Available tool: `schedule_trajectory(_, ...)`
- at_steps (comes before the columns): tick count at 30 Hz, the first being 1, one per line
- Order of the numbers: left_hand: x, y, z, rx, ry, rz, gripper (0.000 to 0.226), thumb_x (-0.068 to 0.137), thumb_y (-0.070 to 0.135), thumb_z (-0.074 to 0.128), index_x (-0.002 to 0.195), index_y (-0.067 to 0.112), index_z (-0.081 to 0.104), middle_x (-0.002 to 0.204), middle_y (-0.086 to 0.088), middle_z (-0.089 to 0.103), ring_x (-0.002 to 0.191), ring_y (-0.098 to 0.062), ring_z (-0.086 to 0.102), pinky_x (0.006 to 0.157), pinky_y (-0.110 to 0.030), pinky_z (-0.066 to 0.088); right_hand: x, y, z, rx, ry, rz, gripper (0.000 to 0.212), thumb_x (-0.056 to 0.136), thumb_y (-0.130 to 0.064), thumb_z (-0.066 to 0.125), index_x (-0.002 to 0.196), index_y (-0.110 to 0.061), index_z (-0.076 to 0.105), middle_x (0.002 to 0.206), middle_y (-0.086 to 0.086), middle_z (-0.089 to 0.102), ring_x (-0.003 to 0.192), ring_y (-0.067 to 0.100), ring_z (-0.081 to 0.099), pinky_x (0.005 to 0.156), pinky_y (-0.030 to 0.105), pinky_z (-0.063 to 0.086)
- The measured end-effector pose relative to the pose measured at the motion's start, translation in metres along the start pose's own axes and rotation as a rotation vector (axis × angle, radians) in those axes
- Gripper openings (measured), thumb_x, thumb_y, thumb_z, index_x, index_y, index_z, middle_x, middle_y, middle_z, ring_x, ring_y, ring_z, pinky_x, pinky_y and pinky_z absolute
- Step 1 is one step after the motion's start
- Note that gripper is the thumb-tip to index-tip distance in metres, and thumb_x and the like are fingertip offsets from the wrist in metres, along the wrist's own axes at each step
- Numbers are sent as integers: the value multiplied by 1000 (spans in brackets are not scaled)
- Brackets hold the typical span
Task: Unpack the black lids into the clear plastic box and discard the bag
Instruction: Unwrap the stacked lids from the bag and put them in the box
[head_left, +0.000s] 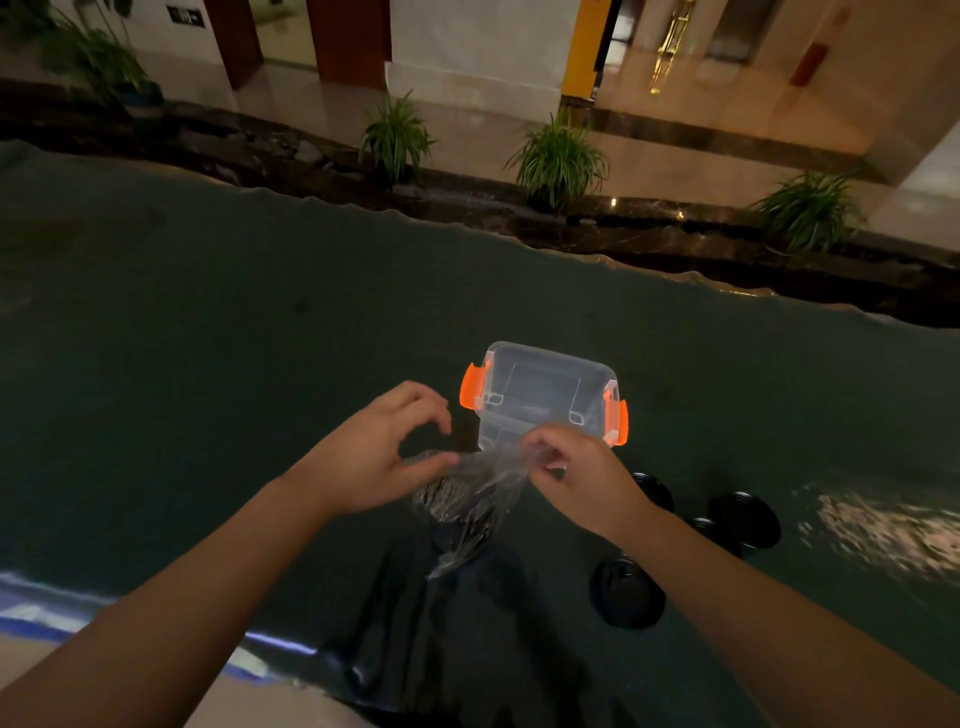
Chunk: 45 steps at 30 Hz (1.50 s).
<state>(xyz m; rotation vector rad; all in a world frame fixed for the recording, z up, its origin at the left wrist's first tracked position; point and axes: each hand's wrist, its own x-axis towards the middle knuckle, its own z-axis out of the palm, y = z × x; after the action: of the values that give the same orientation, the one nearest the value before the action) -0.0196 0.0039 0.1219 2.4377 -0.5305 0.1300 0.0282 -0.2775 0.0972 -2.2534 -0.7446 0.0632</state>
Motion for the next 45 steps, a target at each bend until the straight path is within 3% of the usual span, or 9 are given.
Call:
schedule_trajectory(3, 9, 11, -2, 13, -36, -1, 7, 93, 34, 64, 98, 37, 60, 108, 14, 56, 96, -2, 59, 81, -23, 50, 0, -2, -4, 5, -2, -55, 23, 91, 0, 68, 108, -15, 69, 104, -12, 67, 95, 5, 67, 84, 27, 58)
schedule_trajectory(8, 10, 15, -5, 30, -204, -68, 23, 90, 19, 67, 86, 41, 63, 100, 16, 60, 88, -2, 62, 80, -29, 53, -2, -6, -12, -54, -39, -185, 24, 94, 2, 60, 102, -18, 71, 106, -5, 65, 94, 13, 66, 79, 33, 57)
schedule_trajectory(15, 12, 20, 1, 333, -359, -232, 36, 90, 17, 55, 120, 32, 68, 118, 7, 60, 104, -16, 63, 90, -35, 51, -4, -23, -22, -143, -151, -96, 21, 89, -31, 55, 90, -23, 75, 98, -12, 62, 86, 6, 62, 74, 28, 55)
schedule_trajectory(19, 10, 24, 11, 433, -346, -255, 49, 85, 29, 69, 132, 27, 56, 117, 3, 56, 104, -19, 61, 83, -37, 55, 2, -44, -18, -266, -148, -74, 42, 94, -53, 47, 89, -24, 77, 92, -10, 59, 85, 6, 56, 73, 30, 52)
schedule_trajectory(28, 3, 28, 18, 633, -363, -296, 114, 56, 61, 88, 147, 25, 28, 134, 3, 45, 120, -22, 50, 92, -42, 53, 30, -70, 10, -708, -347, -54, 33, 97, -42, 54, 115, -22, 73, 124, 5, 54, 112, 24, 52, 91, 44, 51)
schedule_trajectory(33, -2, 25, 15, 630, -352, -382, 133, 51, 74, 82, 154, 23, 15, 144, 1, 43, 127, -26, 48, 98, -49, 49, 27, -66, 9, -843, -430, 0, 60, 85, -49, 68, 136, -21, 51, 136, 8, 46, 118, 27, 51, 92, 44, 52)
schedule_trajectory(37, -4, 33, 12, 568, -254, -465, 124, 54, 105, 36, 146, 23, 37, 133, 0, 51, 119, -25, 52, 94, -49, 51, 23, -61, 2, -897, -454, 63, 92, 75, -56, 76, 148, -22, 30, 145, 10, 36, 121, 31, 47, 94, 46, 50)
schedule_trajectory(40, -2, 41, 16, 537, -109, -514, 105, 71, 99, 13, 124, 20, 58, 115, -2, 59, 104, -23, 59, 83, -45, 55, 19, -59, -4, -904, -491, 120, 122, 63, -65, 81, 155, -27, 11, 155, 11, 23, 129, 35, 42, 101, 50, 47)
schedule_trajectory(45, 7, 50, 25, 499, -35, -563, 49, 91, 59, 54, 117, 17, 58, 109, -3, 60, 98, -23, 61, 78, -38, 56, 11, -59, -9, -922, -525, 187, 158, 42, -85, 78, 155, -33, -20, 163, 13, 1, 137, 45, 33, 105, 57, 41)
